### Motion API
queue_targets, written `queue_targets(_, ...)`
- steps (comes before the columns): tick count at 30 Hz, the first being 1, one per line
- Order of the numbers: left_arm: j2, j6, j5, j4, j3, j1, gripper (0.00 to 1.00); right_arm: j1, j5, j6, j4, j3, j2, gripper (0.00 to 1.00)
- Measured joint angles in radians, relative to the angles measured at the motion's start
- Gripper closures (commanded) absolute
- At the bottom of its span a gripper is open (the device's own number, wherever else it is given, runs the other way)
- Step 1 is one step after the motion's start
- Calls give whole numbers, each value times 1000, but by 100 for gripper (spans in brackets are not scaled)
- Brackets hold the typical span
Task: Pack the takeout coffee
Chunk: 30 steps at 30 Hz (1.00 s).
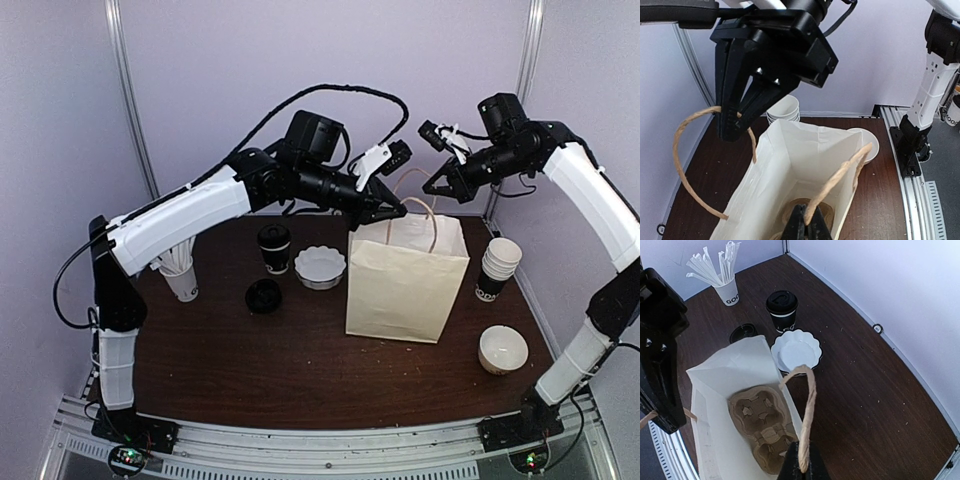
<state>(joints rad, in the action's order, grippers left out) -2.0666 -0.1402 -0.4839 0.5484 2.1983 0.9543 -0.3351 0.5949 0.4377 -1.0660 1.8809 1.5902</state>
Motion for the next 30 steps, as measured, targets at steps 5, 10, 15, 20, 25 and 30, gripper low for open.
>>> queue_targets(5, 7, 27, -30, -5, 43, 0, 100, -48, 2, 1, -14, 114, 0, 100)
queue_targets(10, 60, 57, -42, -2, 55, 0, 100, -113, 0, 3, -48, 277, -6, 100)
queue_targets(15, 145, 69, -56, -2, 68, 0, 100, -164, -13, 5, -67, 391, -22, 100)
queue_targets(20, 204, 69, -55, -2, 83, 0, 100, -188, -29, 5, -71, 412, -27, 100)
queue_targets(25, 225, 69, -55, -2, 56, 0, 100, -198, -39, 5, -83, 396, -23, 100)
queue_targets(30, 249, 76, -56, -1, -26, 0, 100, -212, -39, 5, -90, 359, -23, 100)
